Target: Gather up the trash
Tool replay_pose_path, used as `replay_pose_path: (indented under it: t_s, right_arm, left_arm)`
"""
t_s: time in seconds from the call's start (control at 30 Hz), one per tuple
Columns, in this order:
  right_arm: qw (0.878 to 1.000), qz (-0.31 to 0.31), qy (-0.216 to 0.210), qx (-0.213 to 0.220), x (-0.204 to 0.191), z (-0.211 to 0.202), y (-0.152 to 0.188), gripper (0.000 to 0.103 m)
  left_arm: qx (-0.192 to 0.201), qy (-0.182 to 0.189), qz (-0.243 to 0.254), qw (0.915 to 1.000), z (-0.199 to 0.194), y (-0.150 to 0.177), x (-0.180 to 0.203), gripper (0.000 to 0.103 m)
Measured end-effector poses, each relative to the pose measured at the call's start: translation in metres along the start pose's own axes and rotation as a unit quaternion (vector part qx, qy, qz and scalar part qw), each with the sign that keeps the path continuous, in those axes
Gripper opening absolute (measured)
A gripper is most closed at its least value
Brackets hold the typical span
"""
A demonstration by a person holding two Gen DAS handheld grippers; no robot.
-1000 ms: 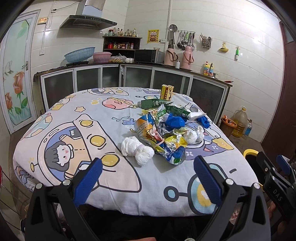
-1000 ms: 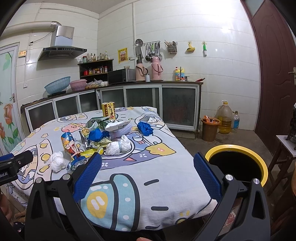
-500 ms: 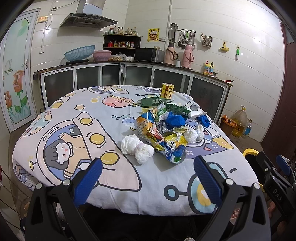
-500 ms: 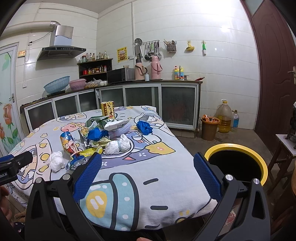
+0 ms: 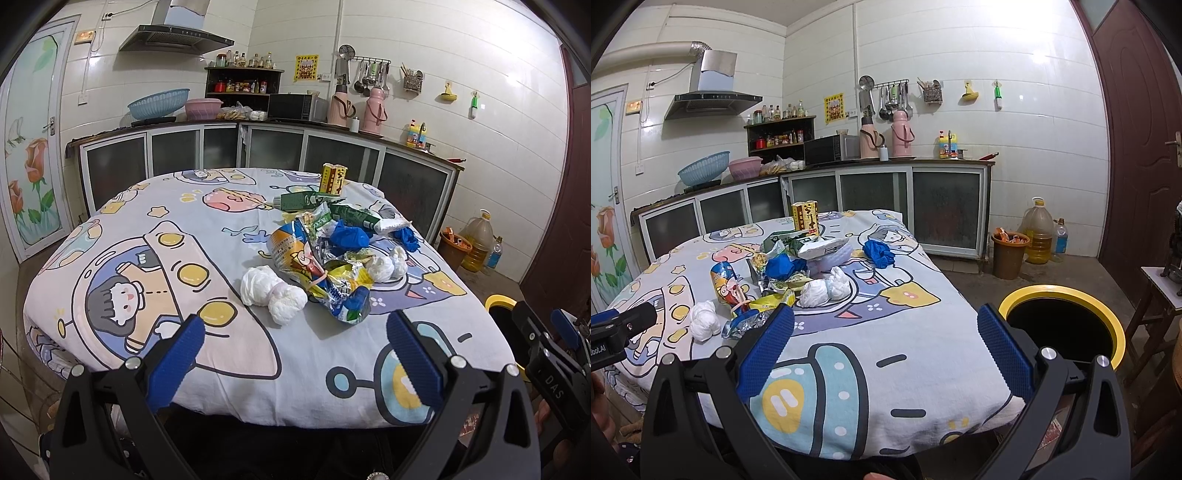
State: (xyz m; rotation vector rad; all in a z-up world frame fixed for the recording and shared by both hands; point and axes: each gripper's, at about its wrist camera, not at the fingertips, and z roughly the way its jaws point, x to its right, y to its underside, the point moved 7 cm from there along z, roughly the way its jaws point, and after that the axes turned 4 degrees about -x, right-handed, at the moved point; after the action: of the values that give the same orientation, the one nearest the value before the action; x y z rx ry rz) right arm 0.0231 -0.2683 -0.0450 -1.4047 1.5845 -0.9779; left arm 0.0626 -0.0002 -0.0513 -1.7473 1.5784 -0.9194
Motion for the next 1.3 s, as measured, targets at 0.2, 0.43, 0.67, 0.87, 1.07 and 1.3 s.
replay_pose_path:
  t_s: [0.2, 0.43, 0.67, 0.87, 1.07, 1.3]
  right_arm:
    - [1.000, 0.000, 0.000, -0.001, 0.000, 0.000, 0.000, 0.095]
    - [1.000, 0.003, 0.002, -0.001, 0.004, -0.002, 0.002, 0.095]
    - [1.000, 0.002, 0.002, -0.002, 0.004, -0.002, 0.002, 0.095]
    - [1.000, 0.003, 0.007, -0.004, 0.007, -0.002, 0.002, 0.095]
    - [1.000, 0.011, 0.007, 0.013, 0.017, -0.002, -0.008, 0.095]
    - [0.999, 0.037, -0.039, 0.001, 0.037, 0.018, -0.030, 0.095]
  left_arm:
    - [-0.003, 0.000, 0.000, 1.0000, 0.001, 0.002, 0.002, 0.095]
    - [-0.005, 0.002, -0.001, 1.0000, 0.001, 0.003, 0.003, 0.095]
    - [-0.007, 0.004, 0.000, 1.0000, 0.002, 0.001, 0.002, 0.095]
    - [-0.013, 0.005, -0.003, 0.9999, 0.003, 0.001, 0.002, 0.095]
    - [-0.045, 0.052, -0.025, 0.9973, 0.014, 0.009, -0.004, 0.095]
    - [-0.065, 0.158, -0.058, 0.9835, 0.028, 0.020, -0.004, 0.095]
